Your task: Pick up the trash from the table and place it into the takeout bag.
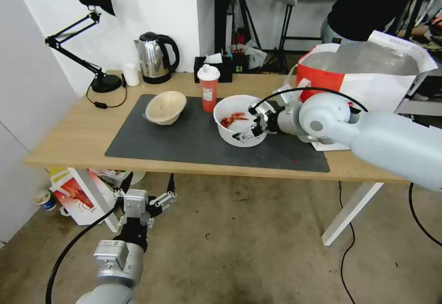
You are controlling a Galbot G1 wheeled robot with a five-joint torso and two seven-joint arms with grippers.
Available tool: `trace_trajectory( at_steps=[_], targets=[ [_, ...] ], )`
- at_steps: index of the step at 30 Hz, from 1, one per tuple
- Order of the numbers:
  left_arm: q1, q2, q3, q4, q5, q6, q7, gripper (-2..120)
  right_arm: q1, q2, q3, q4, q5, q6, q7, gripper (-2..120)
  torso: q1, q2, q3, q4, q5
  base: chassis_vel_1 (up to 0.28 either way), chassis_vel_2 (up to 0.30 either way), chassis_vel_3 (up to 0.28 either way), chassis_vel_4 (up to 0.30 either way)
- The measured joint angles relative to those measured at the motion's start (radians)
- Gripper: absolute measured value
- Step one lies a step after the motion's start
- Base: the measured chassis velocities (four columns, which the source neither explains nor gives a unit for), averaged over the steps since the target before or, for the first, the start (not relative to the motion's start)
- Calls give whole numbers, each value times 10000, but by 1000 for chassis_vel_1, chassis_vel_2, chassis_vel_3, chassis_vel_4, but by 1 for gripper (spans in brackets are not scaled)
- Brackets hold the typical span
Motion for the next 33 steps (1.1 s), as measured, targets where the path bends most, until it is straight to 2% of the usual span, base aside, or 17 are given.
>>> trace_trajectory(
  at_steps=[24,27,30,31,33],
  targets=[
    [115,-32,29,-167,24,3,-8,100,-451,610,83,-962,-360,2,-143,100,0,1,0,-1,0,0,0,0,0],
    [115,-29,31,-197,26,2,-10,100,-493,643,101,-1044,-360,4,-138,96,1,0,0,-1,-1,0,0,0,0],
    [134,-25,31,-227,28,2,-11,100,-544,702,161,-1128,-337,5,-95,83,0,0,0,-1,-1,0,0,0,0],
    [134,-25,31,-227,28,2,-11,100,-544,702,161,-1128,-337,5,-95,83,0,0,0,-1,-1,0,0,0,0],
    [161,-22,31,-236,33,0,-13,100,-568,725,199,-1166,-330,6,-76,75,0,0,0,-1,-1,0,0,0,0]
  ],
)
